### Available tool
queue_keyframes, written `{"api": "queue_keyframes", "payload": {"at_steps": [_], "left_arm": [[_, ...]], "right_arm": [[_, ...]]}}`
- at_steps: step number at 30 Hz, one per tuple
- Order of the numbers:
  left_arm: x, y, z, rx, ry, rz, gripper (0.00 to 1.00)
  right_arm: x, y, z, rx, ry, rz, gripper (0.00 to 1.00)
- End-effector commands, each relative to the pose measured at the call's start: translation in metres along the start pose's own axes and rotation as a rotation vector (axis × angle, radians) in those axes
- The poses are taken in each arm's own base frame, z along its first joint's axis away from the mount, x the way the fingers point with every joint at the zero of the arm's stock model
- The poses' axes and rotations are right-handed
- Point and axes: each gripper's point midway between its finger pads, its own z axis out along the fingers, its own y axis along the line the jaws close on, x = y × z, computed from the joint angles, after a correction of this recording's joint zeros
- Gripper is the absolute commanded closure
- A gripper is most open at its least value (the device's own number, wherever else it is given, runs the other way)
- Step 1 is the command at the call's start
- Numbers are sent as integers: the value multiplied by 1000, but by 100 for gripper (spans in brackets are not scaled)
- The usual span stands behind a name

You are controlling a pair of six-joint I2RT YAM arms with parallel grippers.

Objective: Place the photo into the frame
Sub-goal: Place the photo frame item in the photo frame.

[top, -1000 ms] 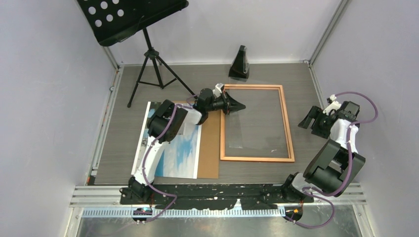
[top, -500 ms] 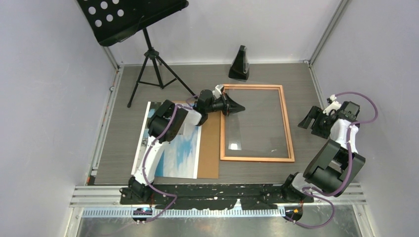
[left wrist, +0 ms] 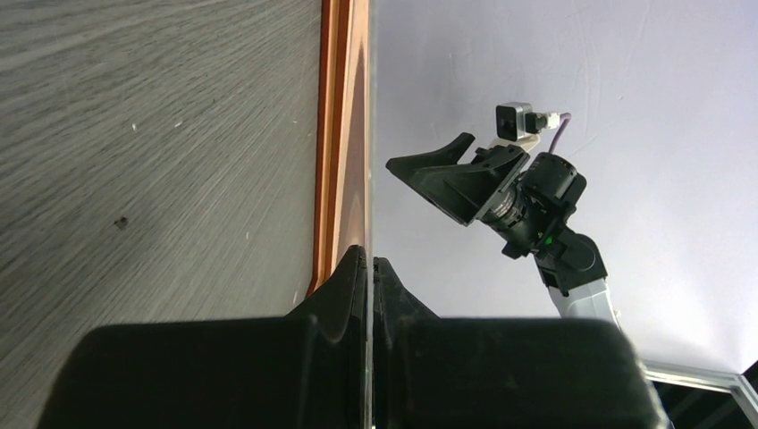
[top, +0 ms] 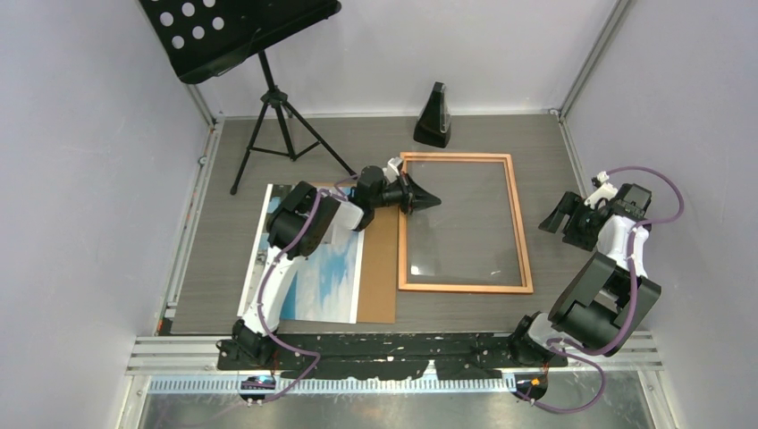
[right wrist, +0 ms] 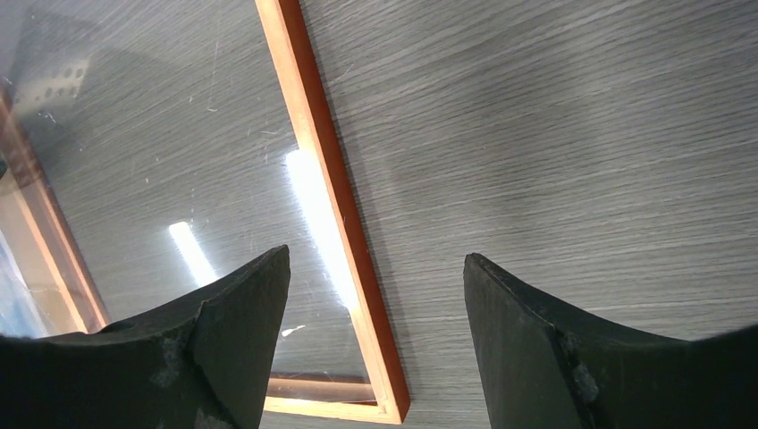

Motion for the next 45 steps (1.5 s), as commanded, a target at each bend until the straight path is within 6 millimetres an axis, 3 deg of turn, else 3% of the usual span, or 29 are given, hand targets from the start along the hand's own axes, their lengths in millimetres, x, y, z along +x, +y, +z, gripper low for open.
{"api": "queue_keyframes", "payload": {"at_steps": [1, 45], "left_arm": [[0, -32, -6, 51, -15, 75, 100], [-5, -3, -13, -6, -56, 72, 100]], "right_arm": [[-9, 4, -7, -13, -47, -18, 23], [-9, 2, -10, -28, -58, 2, 23]]}}
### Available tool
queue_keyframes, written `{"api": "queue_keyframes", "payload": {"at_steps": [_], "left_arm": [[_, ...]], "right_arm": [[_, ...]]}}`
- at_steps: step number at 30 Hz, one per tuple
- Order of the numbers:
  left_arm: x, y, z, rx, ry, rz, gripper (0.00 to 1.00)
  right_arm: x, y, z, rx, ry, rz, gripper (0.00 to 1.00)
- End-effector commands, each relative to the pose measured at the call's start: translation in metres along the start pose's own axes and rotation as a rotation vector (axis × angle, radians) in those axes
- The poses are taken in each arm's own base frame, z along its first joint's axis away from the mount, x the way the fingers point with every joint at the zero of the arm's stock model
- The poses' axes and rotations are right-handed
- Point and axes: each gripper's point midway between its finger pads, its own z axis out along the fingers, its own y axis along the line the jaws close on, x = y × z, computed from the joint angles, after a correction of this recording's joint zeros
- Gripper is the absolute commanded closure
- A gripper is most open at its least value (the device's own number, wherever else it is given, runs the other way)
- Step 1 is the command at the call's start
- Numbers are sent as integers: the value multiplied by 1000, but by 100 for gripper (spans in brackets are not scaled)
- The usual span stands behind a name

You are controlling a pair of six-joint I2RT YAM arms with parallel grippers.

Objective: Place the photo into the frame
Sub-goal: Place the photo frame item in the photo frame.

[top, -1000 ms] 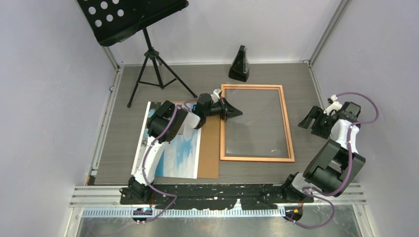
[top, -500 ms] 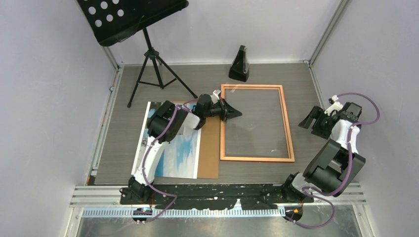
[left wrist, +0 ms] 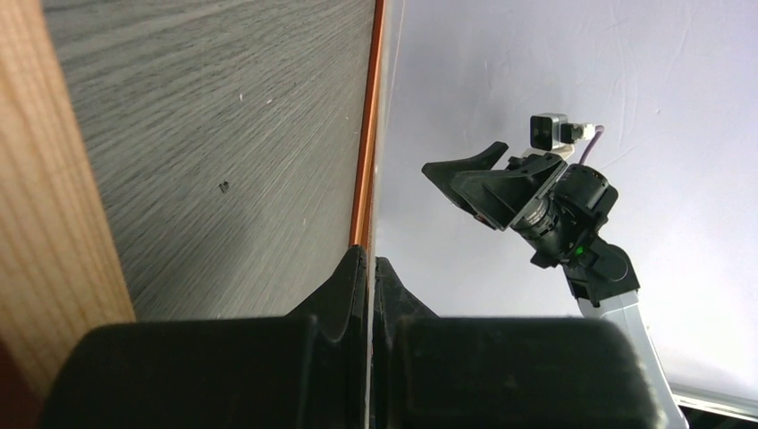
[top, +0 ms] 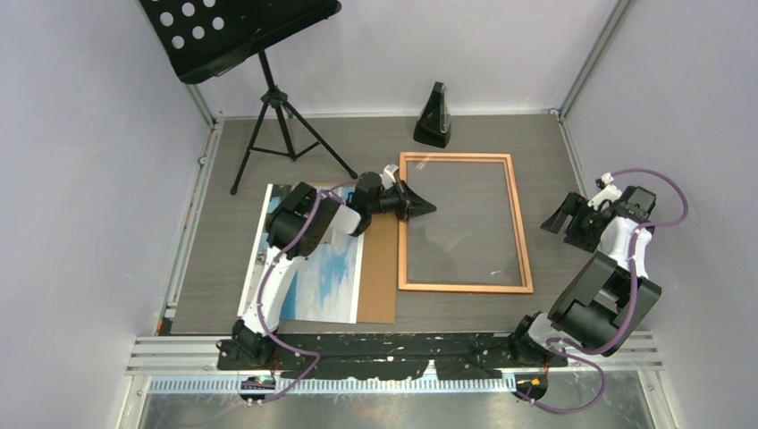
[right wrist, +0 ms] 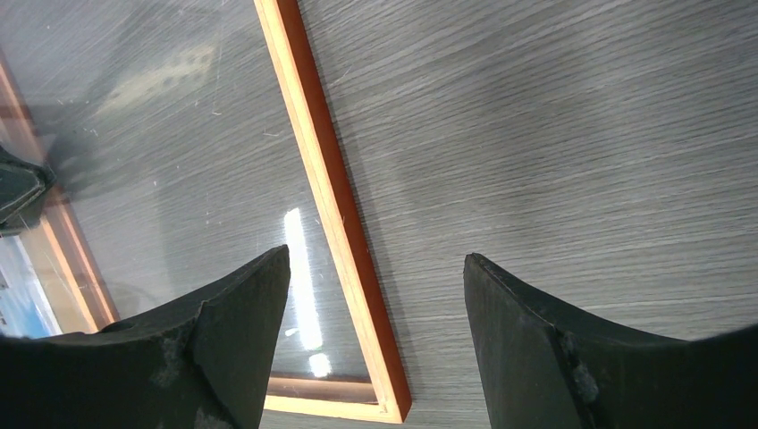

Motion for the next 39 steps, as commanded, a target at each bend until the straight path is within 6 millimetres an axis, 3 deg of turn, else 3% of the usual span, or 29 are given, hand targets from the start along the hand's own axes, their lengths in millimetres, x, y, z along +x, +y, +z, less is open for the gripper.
{"api": "queue_keyframes", "payload": {"at_steps": [1, 39], "left_arm": [[-5, -29, -4, 50, -21, 63, 100], [-6, -20, 1, 21, 1, 81, 100]], "right_arm": [[-8, 4, -7, -13, -46, -20, 23], [-7, 4, -6, -20, -39, -11, 23]]}}
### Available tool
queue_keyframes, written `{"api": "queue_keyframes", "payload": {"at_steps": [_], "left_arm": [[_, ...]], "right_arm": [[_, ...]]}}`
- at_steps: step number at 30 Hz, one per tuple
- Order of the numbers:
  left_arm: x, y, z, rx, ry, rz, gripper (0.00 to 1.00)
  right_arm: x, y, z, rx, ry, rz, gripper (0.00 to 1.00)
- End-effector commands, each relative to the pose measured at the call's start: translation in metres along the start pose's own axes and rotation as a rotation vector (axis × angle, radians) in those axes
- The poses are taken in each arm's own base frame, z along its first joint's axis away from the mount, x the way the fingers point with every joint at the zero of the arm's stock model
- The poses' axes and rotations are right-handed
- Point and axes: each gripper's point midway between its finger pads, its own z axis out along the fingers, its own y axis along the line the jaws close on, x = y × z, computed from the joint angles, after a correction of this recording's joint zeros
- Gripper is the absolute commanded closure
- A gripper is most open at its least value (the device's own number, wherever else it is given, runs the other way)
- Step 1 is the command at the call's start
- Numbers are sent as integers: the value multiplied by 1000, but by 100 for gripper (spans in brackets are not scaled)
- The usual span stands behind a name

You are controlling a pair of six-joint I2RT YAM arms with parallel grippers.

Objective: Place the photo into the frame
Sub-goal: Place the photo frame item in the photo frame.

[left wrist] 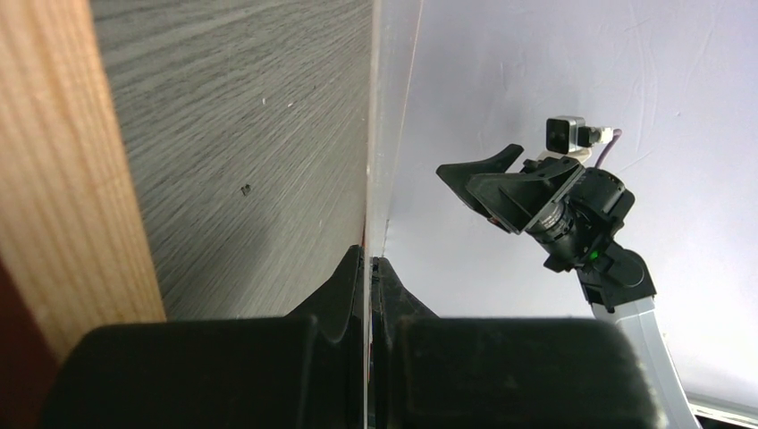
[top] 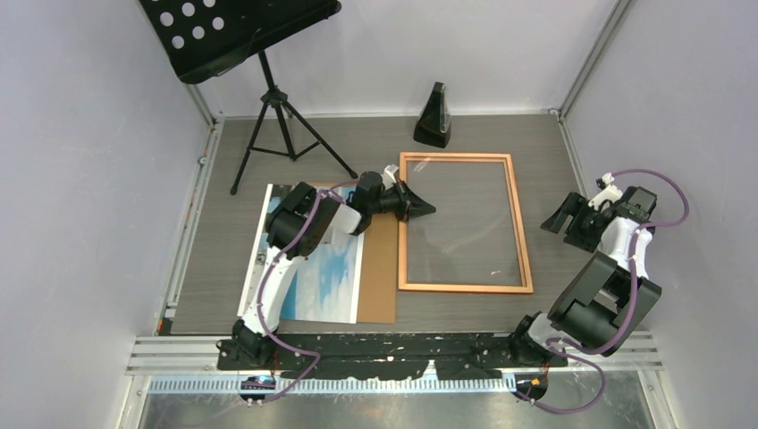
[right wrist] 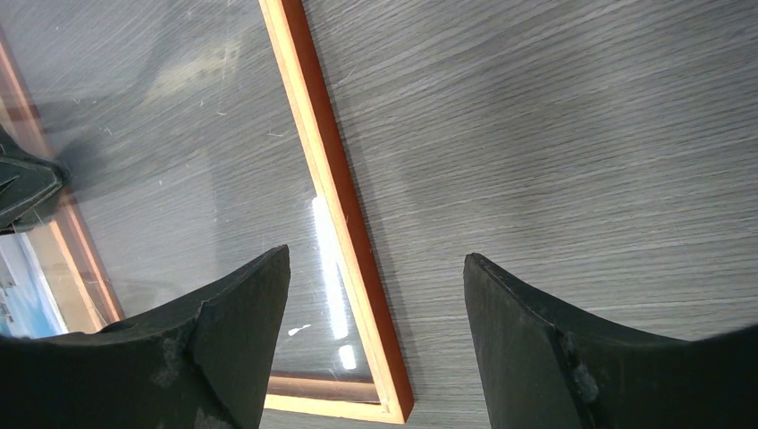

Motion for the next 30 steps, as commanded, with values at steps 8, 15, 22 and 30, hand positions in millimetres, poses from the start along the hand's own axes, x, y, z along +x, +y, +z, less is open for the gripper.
{"api": "queue_keyframes", "payload": {"at_steps": [8, 15, 22, 30], "left_arm": [[-5, -25, 1, 40, 4, 80, 100], [-10, -24, -2, 30, 0, 88, 100], [-11, -23, -3, 24, 0, 89, 100], [-12, -22, -3, 17, 1, 93, 100]], "right_arm": [[-7, 3, -5, -10, -35, -15, 23], [-7, 3, -5, -12, -33, -13, 23], [-7, 2, -6, -9, -35, -14, 23], [-7, 3, -6, -12, -35, -14, 23]]}}
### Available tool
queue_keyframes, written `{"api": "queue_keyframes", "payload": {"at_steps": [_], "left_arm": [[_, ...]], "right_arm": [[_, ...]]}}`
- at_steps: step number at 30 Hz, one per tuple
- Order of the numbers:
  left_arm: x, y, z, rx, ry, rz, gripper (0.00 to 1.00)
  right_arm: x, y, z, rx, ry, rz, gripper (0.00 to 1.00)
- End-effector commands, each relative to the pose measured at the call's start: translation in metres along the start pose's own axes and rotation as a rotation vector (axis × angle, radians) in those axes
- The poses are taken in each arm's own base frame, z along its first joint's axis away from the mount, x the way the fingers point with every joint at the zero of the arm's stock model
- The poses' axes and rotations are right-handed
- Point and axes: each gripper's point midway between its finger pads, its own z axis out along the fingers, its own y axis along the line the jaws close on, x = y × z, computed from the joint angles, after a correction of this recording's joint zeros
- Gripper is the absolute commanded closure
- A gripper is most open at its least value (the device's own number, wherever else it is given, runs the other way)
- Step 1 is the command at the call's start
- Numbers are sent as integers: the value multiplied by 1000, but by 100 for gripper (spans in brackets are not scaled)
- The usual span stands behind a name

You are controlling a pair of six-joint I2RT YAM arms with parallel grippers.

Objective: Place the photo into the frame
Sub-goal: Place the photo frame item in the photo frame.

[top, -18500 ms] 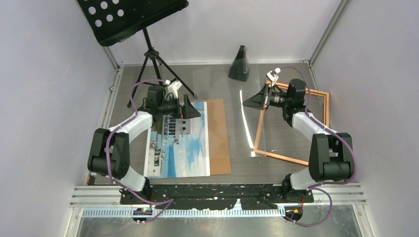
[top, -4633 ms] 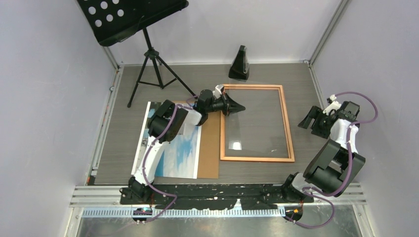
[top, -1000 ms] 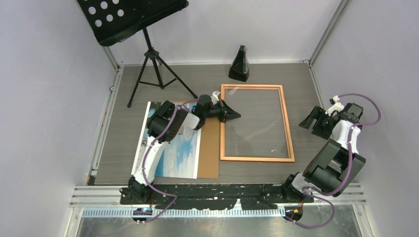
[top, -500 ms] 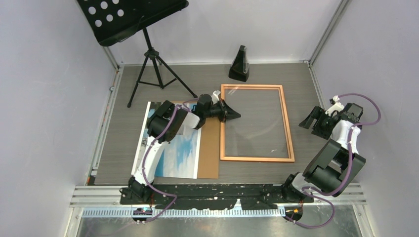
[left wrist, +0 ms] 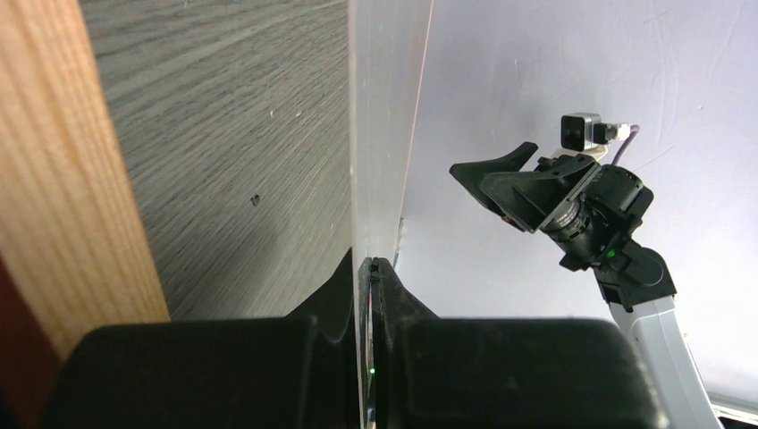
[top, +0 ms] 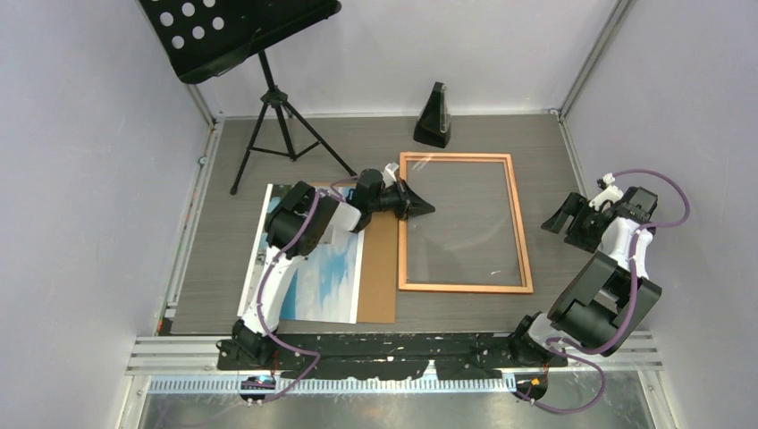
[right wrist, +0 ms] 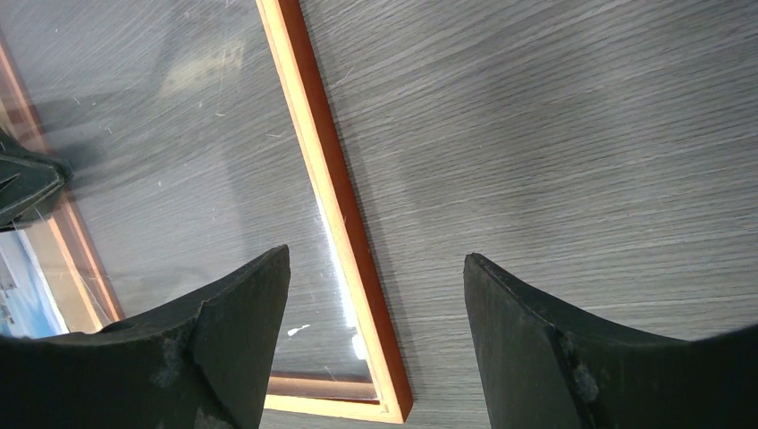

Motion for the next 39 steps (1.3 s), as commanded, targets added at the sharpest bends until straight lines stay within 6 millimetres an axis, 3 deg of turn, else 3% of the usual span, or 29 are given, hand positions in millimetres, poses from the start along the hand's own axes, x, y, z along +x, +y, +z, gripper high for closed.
{"api": "queue_keyframes", "payload": {"at_steps": [1, 39], "left_arm": [[-8, -25, -3, 38, -5, 58, 100], [-7, -16, 0, 7, 6, 77, 100]], "right_arm": [[-6, 4, -5, -13, -33, -18, 23], [-6, 4, -5, -16, -31, -15, 23]]}}
